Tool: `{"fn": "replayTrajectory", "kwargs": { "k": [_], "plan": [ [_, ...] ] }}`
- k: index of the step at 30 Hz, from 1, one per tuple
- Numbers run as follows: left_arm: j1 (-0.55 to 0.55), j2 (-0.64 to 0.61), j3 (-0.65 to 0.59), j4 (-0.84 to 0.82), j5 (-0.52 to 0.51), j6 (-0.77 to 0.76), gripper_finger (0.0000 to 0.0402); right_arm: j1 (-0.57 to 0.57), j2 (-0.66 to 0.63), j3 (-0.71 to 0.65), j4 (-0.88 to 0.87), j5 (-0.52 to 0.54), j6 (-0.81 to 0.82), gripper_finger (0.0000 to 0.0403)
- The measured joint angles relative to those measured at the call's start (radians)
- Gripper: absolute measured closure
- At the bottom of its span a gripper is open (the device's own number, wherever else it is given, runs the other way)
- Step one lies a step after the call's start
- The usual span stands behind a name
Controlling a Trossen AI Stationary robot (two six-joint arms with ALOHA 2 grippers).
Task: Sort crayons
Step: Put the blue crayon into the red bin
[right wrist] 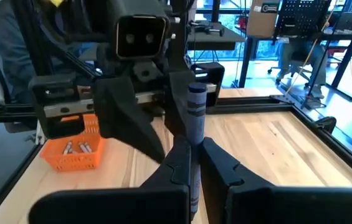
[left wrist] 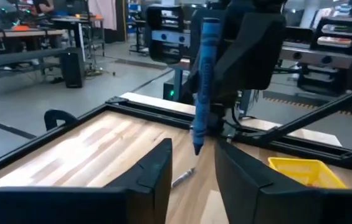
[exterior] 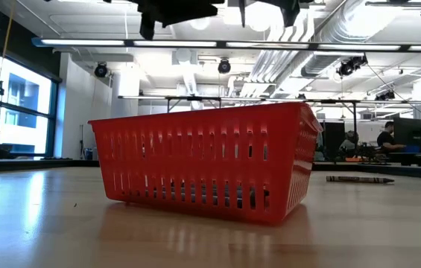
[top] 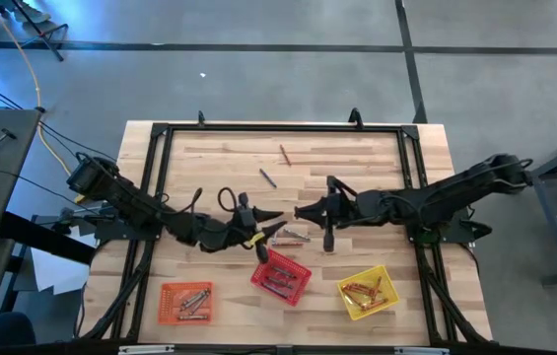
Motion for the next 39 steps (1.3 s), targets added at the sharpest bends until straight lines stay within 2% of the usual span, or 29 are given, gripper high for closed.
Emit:
{"fn": "replayTrajectory", "kwargs": {
  "k": [8, 14, 19, 23, 34, 37, 39],
  "plan": [
    [0.018, 0.001, 0.000, 0.023, 0.078, -0.007, 0.0246, 0.000, 0.013, 0.000, 0.045, -0.011, -0.001, 0.0402],
    [0.019, 0.001, 0.000, 0.043, 0.086, 0.009, 0.0232, 0.000, 0.013, 0.000, 0.086, -0.014, -0.003, 0.0402],
    [0.019, 0.001, 0.000, 0.076, 0.100, 0.010, 0.0231, 0.000, 0.016, 0.000, 0.108, -0.014, -0.012, 0.0402],
    [0.030, 0.001, -0.001, 0.083, 0.140, -0.005, 0.0231, 0.000, 0.052, 0.000, 0.198, -0.028, -0.026, 0.0402],
    [0.037, 0.001, -0.001, 0.104, 0.143, -0.007, 0.0232, -0.020, 0.126, 0.000, 0.306, -0.081, -0.024, 0.0402],
    [0.037, 0.001, -0.001, 0.104, 0.143, -0.001, 0.0246, -0.022, 0.126, 0.001, 0.307, -0.089, -0.025, 0.0402],
    [0.037, 0.001, -0.001, 0.101, 0.143, 0.009, 0.0269, -0.022, 0.126, 0.001, 0.308, -0.089, -0.025, 0.0402]
  ]
}}
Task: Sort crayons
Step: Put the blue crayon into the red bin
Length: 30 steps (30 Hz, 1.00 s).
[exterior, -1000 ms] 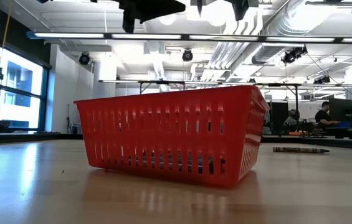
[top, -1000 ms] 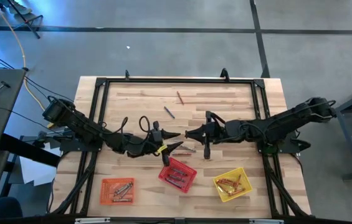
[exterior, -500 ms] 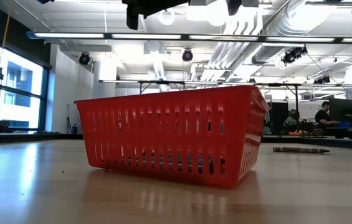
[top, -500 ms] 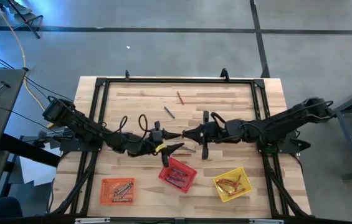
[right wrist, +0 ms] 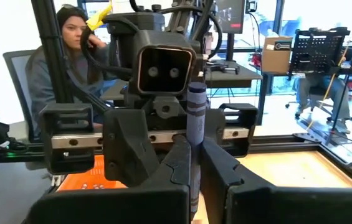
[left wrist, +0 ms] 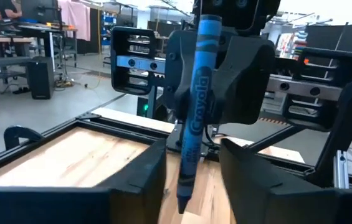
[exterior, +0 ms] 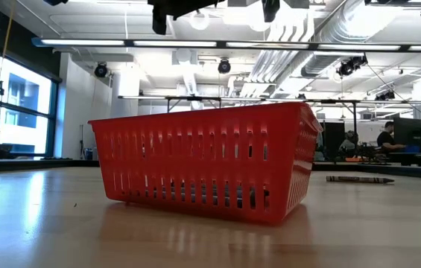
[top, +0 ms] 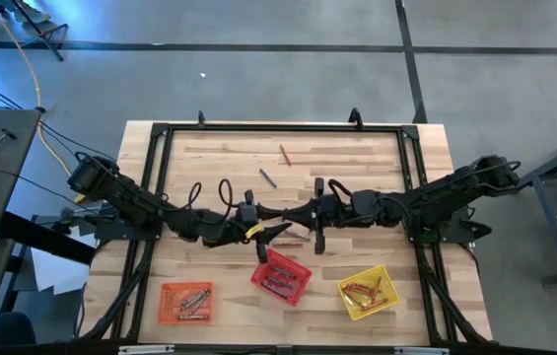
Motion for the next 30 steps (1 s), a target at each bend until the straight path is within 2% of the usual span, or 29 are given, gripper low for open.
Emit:
{"fn": "replayTrajectory", "kwargs": {
  "k": [5, 7, 12, 16, 18, 25, 27, 30],
  "plan": [
    [0.000, 0.000, 0.000, -0.004, 0.001, 0.019, 0.0369, 0.000, 0.000, 0.000, -0.002, 0.000, 0.001, 0.0402],
    [0.000, 0.000, 0.000, -0.005, 0.000, 0.022, 0.0389, 0.000, 0.000, 0.000, -0.002, -0.004, 0.004, 0.0402],
    [0.000, 0.000, -0.001, -0.010, 0.000, 0.027, 0.0393, 0.000, -0.002, 0.001, -0.023, 0.000, 0.010, 0.0397],
    [0.000, 0.002, -0.001, -0.017, 0.003, 0.025, 0.0396, 0.000, -0.020, 0.004, -0.101, -0.001, 0.002, 0.0367],
    [-0.002, 0.001, -0.002, -0.013, 0.000, 0.018, 0.0396, 0.000, -0.047, 0.006, -0.191, 0.000, 0.010, 0.0344],
    [-0.014, -0.002, -0.001, -0.018, 0.008, -0.017, 0.0397, 0.015, -0.182, 0.076, -0.675, 0.003, 0.156, 0.0274],
    [-0.023, -0.002, -0.001, -0.056, 0.063, -0.065, 0.0395, 0.031, -0.200, 0.085, -0.764, 0.003, 0.218, 0.0268],
    [-0.039, -0.002, 0.000, -0.137, 0.207, -0.192, 0.0393, 0.058, -0.199, 0.083, -0.874, 0.001, 0.299, 0.0267]
  ]
}}
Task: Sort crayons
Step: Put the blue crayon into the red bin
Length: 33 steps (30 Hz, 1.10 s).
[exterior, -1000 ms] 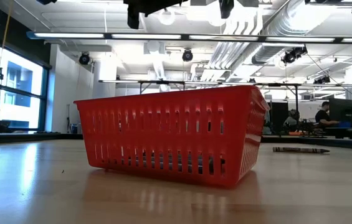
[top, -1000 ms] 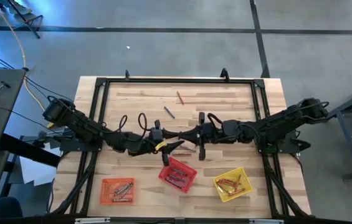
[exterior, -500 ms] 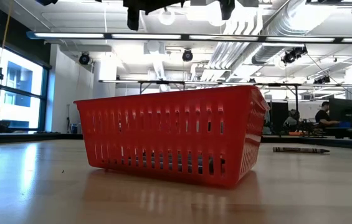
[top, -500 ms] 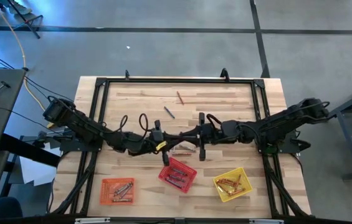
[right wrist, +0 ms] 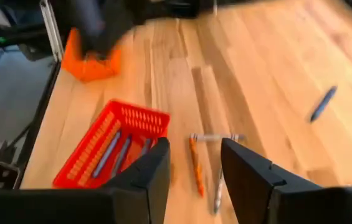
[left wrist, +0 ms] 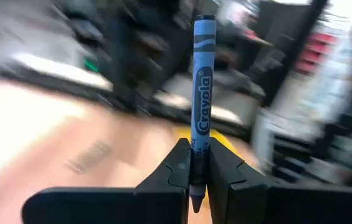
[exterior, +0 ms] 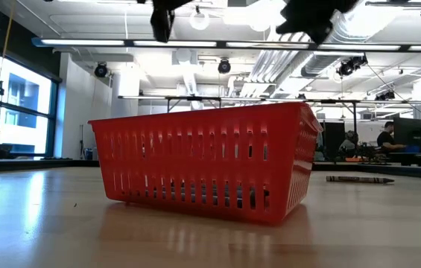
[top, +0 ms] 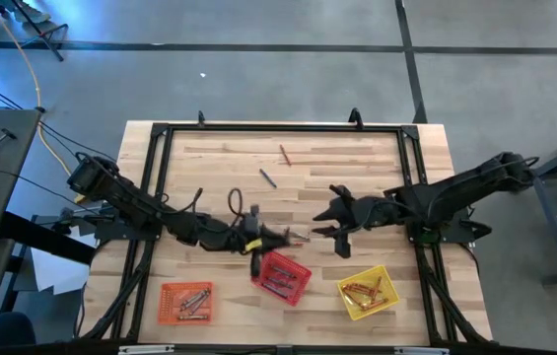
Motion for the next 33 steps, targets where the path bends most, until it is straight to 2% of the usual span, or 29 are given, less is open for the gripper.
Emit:
{"fn": "replayTrajectory", "kwargs": {
  "k": [3, 6, 10, 15, 17, 22, 27, 33],
  "plan": [
    [-0.014, 0.000, 0.000, -0.088, 0.141, -0.153, 0.0393, 0.026, 0.007, 0.000, -0.047, 0.008, 0.057, 0.0266],
    [-0.036, 0.000, 0.000, -0.165, 0.187, -0.275, 0.0392, 0.052, 0.008, 0.000, -0.056, 0.040, 0.104, 0.0266],
    [-0.068, 0.000, 0.000, -0.305, 0.161, -0.360, 0.0392, 0.092, 0.008, 0.000, -0.056, 0.115, 0.128, 0.0266],
    [-0.104, 0.002, 0.000, -0.449, 0.024, -0.452, 0.0392, 0.132, 0.008, 0.000, -0.055, 0.170, 0.157, 0.0266],
    [-0.113, 0.002, 0.000, -0.450, -0.013, -0.453, 0.0392, 0.144, 0.008, 0.000, -0.056, 0.183, 0.158, 0.0266],
    [-0.121, 0.015, 0.001, -0.438, -0.020, -0.448, 0.0385, 0.159, 0.008, 0.000, -0.057, 0.184, 0.181, 0.0266],
    [-0.119, 0.093, 0.001, -0.386, -0.016, -0.447, 0.0351, 0.162, 0.011, 0.000, -0.066, 0.184, 0.181, 0.0266],
    [-0.107, 0.193, 0.000, -0.263, 0.034, -0.447, 0.0323, 0.160, 0.021, 0.000, -0.081, 0.186, 0.181, 0.0266]
  ]
}}
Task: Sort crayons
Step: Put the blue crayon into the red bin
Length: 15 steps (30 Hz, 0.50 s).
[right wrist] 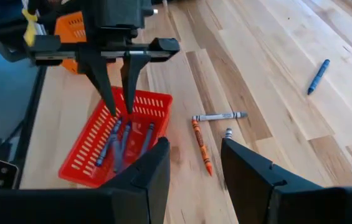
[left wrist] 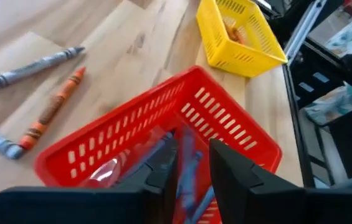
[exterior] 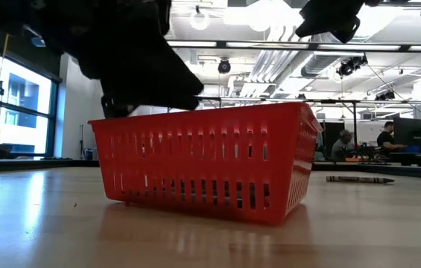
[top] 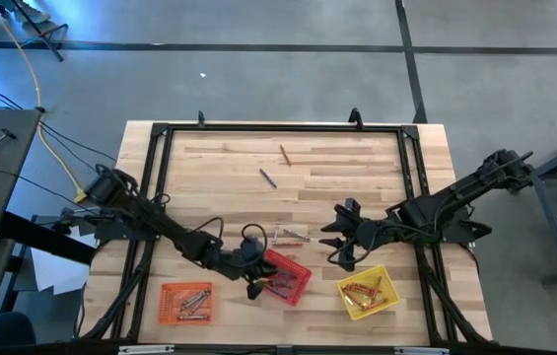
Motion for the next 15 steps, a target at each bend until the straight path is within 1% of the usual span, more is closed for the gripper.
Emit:
{"fn": "replayTrajectory", "kwargs": {
  "k": [3, 6, 7, 10, 15],
  "plan": [
    [0.004, 0.012, -0.001, 0.042, 0.019, 0.007, 0.0322, -0.003, 0.000, 0.000, -0.016, 0.000, 0.000, 0.0266],
    [0.009, -0.007, -0.001, 0.064, 0.021, 0.062, 0.0325, -0.003, 0.000, 0.000, -0.018, 0.000, -0.005, 0.0266],
    [0.011, -0.014, -0.001, 0.090, 0.023, 0.088, 0.0325, -0.003, 0.000, 0.000, -0.020, 0.000, -0.005, 0.0266],
    [0.020, -0.061, 0.000, 0.092, 0.019, 0.197, 0.0325, -0.003, 0.000, 0.000, -0.020, 0.001, -0.005, 0.0266],
    [0.071, -0.152, 0.000, 0.033, -0.020, 0.371, 0.0325, -0.003, 0.000, 0.000, -0.045, 0.002, -0.008, 0.0266]
  ]
}}
